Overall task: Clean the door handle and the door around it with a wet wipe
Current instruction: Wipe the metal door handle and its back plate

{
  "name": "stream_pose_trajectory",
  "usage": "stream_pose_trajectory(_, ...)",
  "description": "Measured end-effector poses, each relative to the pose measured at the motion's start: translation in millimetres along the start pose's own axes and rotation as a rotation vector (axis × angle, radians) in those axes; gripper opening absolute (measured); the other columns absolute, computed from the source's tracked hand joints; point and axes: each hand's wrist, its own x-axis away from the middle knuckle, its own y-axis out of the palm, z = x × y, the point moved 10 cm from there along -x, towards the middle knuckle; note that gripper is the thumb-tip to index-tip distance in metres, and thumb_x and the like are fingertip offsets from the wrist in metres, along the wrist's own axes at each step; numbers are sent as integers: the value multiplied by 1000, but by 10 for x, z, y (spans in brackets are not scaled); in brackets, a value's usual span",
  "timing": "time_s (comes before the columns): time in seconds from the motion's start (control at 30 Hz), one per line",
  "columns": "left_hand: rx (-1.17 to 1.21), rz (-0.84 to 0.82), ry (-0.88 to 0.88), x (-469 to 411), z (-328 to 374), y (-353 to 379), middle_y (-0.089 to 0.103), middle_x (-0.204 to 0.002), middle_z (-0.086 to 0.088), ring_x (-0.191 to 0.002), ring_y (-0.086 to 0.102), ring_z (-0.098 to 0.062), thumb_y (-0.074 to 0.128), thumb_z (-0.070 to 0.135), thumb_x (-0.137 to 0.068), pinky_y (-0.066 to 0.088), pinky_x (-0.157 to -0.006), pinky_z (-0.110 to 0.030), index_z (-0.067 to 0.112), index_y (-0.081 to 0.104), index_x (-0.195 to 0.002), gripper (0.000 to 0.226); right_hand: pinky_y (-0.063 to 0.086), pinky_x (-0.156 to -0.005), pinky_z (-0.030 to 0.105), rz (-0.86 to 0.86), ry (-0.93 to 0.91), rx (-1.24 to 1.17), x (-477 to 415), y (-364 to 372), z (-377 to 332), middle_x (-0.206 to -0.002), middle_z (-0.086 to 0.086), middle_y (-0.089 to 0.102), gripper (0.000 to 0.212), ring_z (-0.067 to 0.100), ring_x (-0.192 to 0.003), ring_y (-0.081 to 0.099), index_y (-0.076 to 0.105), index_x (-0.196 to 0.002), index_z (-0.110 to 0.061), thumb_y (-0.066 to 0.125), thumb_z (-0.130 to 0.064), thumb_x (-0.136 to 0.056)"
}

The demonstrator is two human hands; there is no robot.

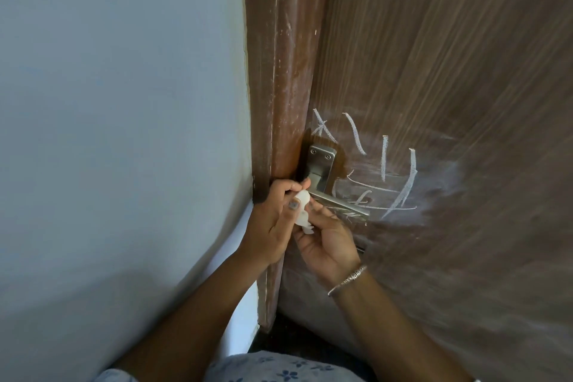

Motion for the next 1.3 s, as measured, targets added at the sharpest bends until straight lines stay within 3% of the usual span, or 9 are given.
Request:
stream_pose_trajectory(0.13,1,2,3,8,3,-8,58,-131,4,-95,62,-35,29,69,-86,50,-77,-56,9,48,-113,68,55,-75,31,15,47,108,24,-12,124,-110,21,61,30,24,-93,63,52,-120,9,41,2,-93)
stream_pose_trajectory(0.23,-21,0,-12,8,9,-3,58,-130,7,-96,63,-28,28,69,-86,51,-78,-52,9,48,-113,69,58,-69,31,113,42,57,6,-137,180,-103,18,64,24,23,-86,66,58,-112,5,44,3,-92)
stream_pose_trajectory(0.37,-1,-17,-8,9,-2,12,58,-130,5,-109,58,-4,27,69,-87,49,-86,-26,11,47,-112,67,49,-90,31,262,-71,-77,-121,-252,-35,-105,19,62,21,24,-93,62,58,-105,7,43,9,-89)
stream_pose_trajectory(0.57,58,-27,-10,3,-41,28,58,-130,0,-120,52,-7,30,66,-88,43,-94,-21,10,48,-114,64,37,-107,38,240,-34,-166,-246,-208,12,-122,24,54,36,30,-118,52,50,-124,11,42,10,-88)
stream_pose_trajectory(0.7,63,-22,1,4,-45,30,58,-129,5,-114,56,-4,29,64,-89,44,-88,-15,11,47,-113,61,50,-92,34,187,-31,-149,-182,-229,36,-95,18,64,15,26,-92,63,58,-91,4,44,6,-91)
stream_pose_trajectory(0.83,57,-14,20,2,-51,29,58,-129,6,-113,57,-4,29,62,-91,46,-87,-16,9,48,-114,61,59,-71,30,221,-77,-116,-145,-316,10,-85,15,65,15,22,-77,68,56,-82,0,45,6,-91)
stream_pose_trajectory(1.0,61,-7,23,9,-73,29,59,-129,3,-114,57,-11,30,60,-92,46,-92,-25,12,48,-113,56,55,-83,30,208,-193,-123,-178,-351,-156,-100,15,66,21,23,-90,66,60,-103,2,44,7,-91)
stream_pose_trajectory(1.13,27,8,6,4,-90,23,59,-130,4,-96,62,-35,29,60,-92,50,-85,-42,12,49,-112,56,56,-81,30,148,-231,-72,-151,-361,-241,-101,16,69,30,22,-89,69,71,-93,-5,43,7,-91)
stream_pose_trajectory(1.3,40,6,22,1,-57,30,60,-126,0,-113,56,-6,29,61,-91,48,-90,-21,12,50,-113,58,43,-94,37,16,-187,21,-198,-185,-179,-92,14,69,42,21,-83,61,75,-86,-15,38,4,-93)
